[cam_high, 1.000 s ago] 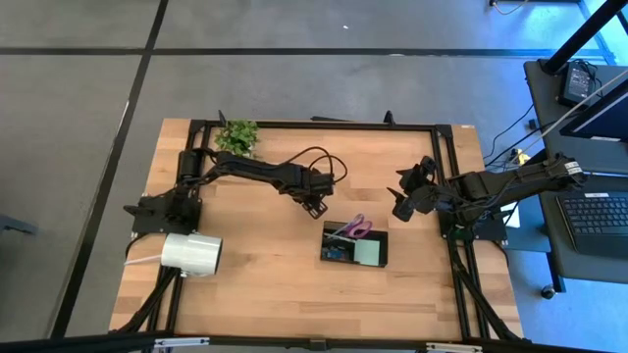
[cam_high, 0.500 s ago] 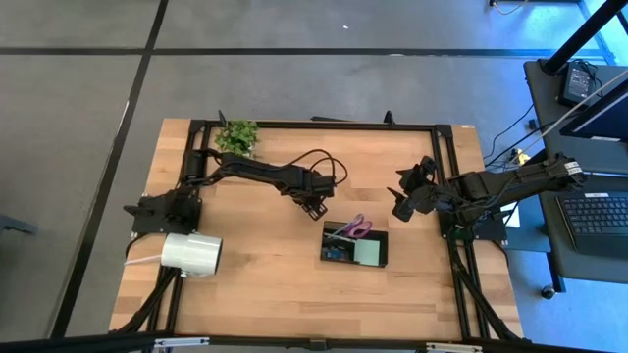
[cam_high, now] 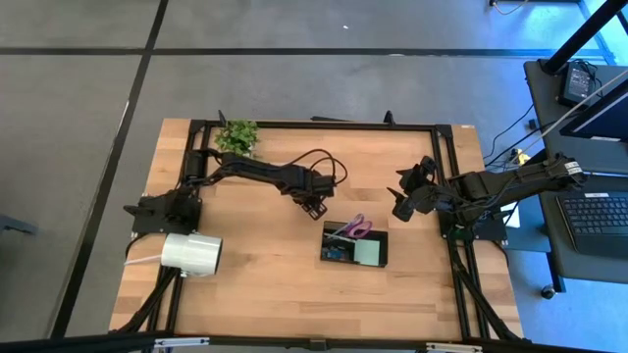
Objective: Pick and place office supplies into organizer
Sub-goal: Put the bottom left pink binder clip into the desk organizer
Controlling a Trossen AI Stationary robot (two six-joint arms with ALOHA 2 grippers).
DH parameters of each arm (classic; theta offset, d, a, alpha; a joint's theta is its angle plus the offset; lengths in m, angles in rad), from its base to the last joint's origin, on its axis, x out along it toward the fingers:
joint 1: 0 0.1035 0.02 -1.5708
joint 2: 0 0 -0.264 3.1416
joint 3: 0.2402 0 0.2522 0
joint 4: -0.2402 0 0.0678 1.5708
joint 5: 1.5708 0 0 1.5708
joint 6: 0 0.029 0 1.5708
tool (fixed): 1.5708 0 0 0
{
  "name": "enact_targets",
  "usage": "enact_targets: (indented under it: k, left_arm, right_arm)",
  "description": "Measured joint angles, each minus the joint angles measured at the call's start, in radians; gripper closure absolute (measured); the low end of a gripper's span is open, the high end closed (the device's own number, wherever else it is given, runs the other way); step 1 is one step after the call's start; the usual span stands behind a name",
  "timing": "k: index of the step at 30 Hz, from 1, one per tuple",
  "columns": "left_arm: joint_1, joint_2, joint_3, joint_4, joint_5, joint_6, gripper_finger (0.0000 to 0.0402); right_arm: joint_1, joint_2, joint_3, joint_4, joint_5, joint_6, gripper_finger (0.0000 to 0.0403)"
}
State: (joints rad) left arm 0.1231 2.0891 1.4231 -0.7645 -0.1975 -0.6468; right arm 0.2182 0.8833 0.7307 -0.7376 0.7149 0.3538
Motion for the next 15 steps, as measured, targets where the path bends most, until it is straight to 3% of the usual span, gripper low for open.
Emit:
enact_targets:
  k: [15]
  left_arm:
    - [-0.007,0.001,-0.002,-0.027,0.032,-0.004,0.0254]
  right_arm:
    - [0.000,0.000,0.000,0.000,0.000,0.001,0.0134]
